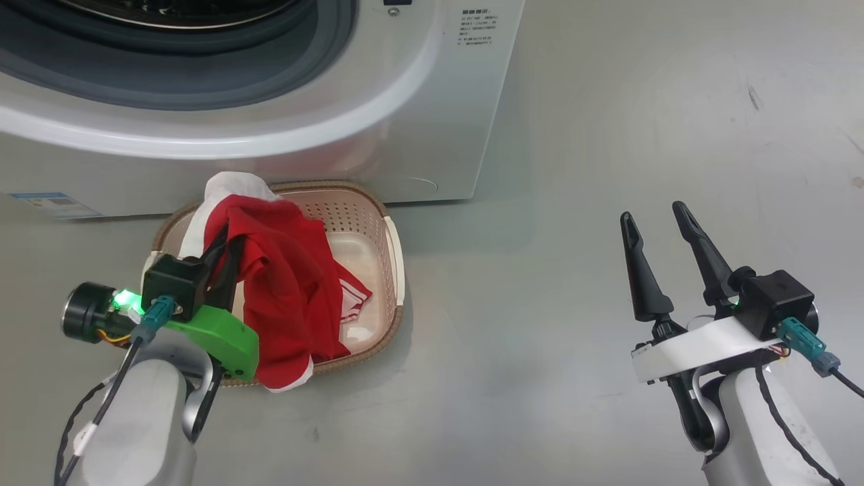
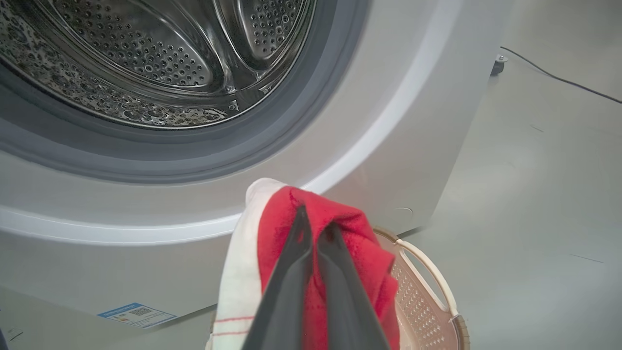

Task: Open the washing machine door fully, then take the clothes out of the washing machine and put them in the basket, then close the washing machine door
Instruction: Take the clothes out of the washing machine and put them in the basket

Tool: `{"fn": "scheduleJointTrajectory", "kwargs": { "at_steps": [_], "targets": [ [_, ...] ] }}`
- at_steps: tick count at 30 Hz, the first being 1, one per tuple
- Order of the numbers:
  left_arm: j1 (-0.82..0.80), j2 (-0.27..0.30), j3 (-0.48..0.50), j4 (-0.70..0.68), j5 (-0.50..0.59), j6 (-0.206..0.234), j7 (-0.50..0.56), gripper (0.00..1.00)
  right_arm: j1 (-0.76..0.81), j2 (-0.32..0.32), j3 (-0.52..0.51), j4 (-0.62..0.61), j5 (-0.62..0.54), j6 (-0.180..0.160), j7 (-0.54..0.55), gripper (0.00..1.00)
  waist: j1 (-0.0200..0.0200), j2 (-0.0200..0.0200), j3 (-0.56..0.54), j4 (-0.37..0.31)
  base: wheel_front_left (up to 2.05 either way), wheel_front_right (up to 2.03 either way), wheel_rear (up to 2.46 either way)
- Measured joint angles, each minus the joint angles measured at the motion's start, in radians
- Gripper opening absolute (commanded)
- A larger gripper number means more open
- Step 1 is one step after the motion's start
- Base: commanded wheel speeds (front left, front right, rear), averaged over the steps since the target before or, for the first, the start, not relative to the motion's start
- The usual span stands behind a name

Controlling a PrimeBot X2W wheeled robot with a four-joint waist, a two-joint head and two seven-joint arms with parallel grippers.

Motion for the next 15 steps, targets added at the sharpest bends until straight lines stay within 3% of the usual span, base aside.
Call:
{"fn": "scheduleJointTrajectory", "kwargs": {
  "at_steps": [15],
  "targets": [
    [-0.076, 0.029, -0.013, 0.099, 0.009, -0.005, 0.059, 0.0, -0.045, 0.004, -0.01, -0.02, 0.0, 0.0, 0.0, 1.0, 0.0, 0.0, 0.119, -0.072, 0.0, 0.0, 0.0]
  ]
}}
